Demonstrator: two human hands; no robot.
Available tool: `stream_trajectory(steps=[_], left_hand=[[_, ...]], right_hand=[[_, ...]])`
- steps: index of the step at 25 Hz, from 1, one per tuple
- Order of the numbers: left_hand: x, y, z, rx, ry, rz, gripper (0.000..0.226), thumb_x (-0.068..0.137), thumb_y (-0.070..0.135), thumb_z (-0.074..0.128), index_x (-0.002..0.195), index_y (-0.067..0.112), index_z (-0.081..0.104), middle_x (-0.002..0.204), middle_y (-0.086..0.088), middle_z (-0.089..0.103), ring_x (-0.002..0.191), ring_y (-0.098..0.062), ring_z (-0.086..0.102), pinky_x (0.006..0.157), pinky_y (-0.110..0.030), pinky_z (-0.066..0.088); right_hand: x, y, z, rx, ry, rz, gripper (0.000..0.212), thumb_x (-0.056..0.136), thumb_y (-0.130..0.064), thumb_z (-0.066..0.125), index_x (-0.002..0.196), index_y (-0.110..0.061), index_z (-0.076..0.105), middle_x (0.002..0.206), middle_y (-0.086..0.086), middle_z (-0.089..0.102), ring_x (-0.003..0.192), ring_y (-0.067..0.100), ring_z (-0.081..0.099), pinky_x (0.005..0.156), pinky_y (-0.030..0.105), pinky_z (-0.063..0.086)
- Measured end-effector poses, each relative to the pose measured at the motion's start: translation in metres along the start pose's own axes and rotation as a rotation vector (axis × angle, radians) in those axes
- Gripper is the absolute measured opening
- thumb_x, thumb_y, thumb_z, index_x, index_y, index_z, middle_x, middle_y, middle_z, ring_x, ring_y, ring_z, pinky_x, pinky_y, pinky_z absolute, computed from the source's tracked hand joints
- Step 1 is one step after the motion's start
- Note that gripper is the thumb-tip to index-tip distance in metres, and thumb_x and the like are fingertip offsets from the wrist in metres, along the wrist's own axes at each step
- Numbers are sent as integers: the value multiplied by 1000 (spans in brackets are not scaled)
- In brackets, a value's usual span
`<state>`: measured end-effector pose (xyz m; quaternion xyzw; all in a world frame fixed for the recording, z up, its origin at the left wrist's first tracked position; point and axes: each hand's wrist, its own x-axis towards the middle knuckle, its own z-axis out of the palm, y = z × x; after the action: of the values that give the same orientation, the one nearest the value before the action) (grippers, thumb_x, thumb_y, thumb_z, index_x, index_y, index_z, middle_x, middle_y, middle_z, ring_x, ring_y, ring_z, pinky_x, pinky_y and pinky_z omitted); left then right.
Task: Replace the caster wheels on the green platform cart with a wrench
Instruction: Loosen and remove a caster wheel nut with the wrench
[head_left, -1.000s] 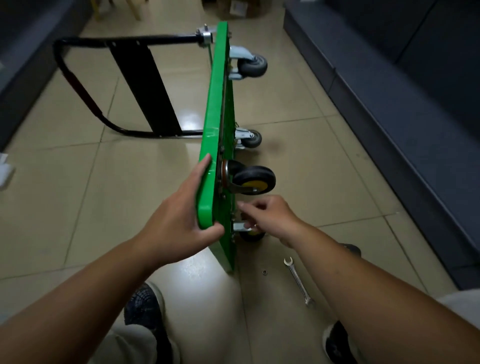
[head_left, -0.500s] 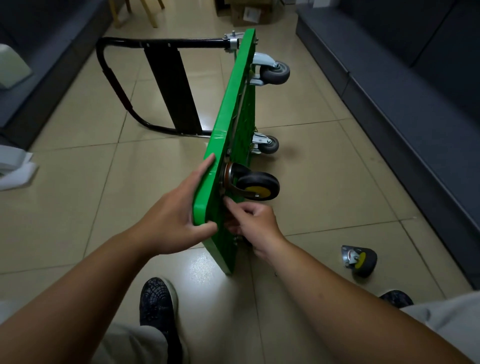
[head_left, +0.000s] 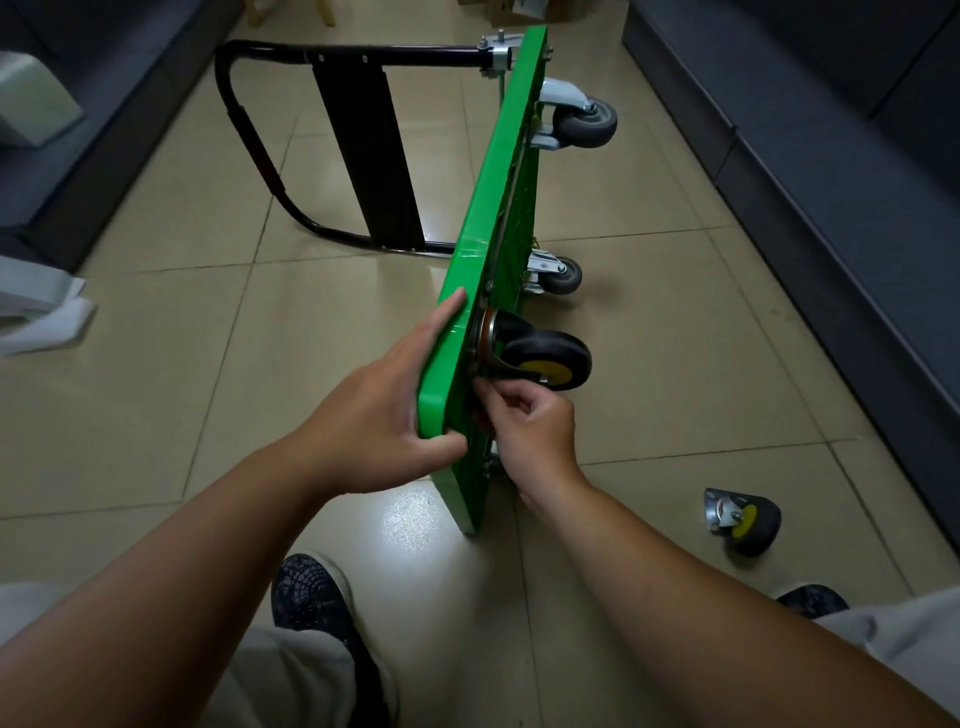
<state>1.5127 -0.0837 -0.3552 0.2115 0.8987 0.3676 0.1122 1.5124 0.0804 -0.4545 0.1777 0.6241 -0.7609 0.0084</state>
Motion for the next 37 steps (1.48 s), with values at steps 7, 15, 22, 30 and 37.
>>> stream_trajectory(steps=[7,15,22,30,37], left_hand=[[0,3,3,-27,7,3,114,70,30,74,155,56,3,138,3,54,76,-27,68,62,-47,57],[-1,3,3,-20,4,1,114,69,32,74,155,55,3,149,7,45,74,-21,68,62,-44,58],[0,4,4,4,0,-2,114,69,33,74,155,54,2,145,5,46,67,-17,66,56,-39,58],[0,3,4,10,8,-2,114,70,33,74,155,54,2,138,3,52,64,-20,65,56,-44,57],[0,2,4,13,0,1,113,71,35,73,156,53,1,136,2,51,60,-17,63,52,-35,56]], right_hand=[[-6,3,1,3,-46,-132,21,92,-3,68,94,-24,72,83,-2,77,80,12,73,71,22,56],[3,-4,7,146,75,73,4,87,-15,78,87,-11,77,86,7,78,83,21,74,82,36,60],[5,1,-1,13,-5,110,22,87,-34,77,83,-12,78,83,4,78,81,21,74,76,35,60],[2,1,-10,-93,-82,-128,6,93,-13,71,98,-14,73,91,2,77,87,16,75,80,29,60],[-4,0,-6,-30,-82,-209,21,91,-2,70,98,-22,71,87,-6,76,82,9,73,77,21,56]])
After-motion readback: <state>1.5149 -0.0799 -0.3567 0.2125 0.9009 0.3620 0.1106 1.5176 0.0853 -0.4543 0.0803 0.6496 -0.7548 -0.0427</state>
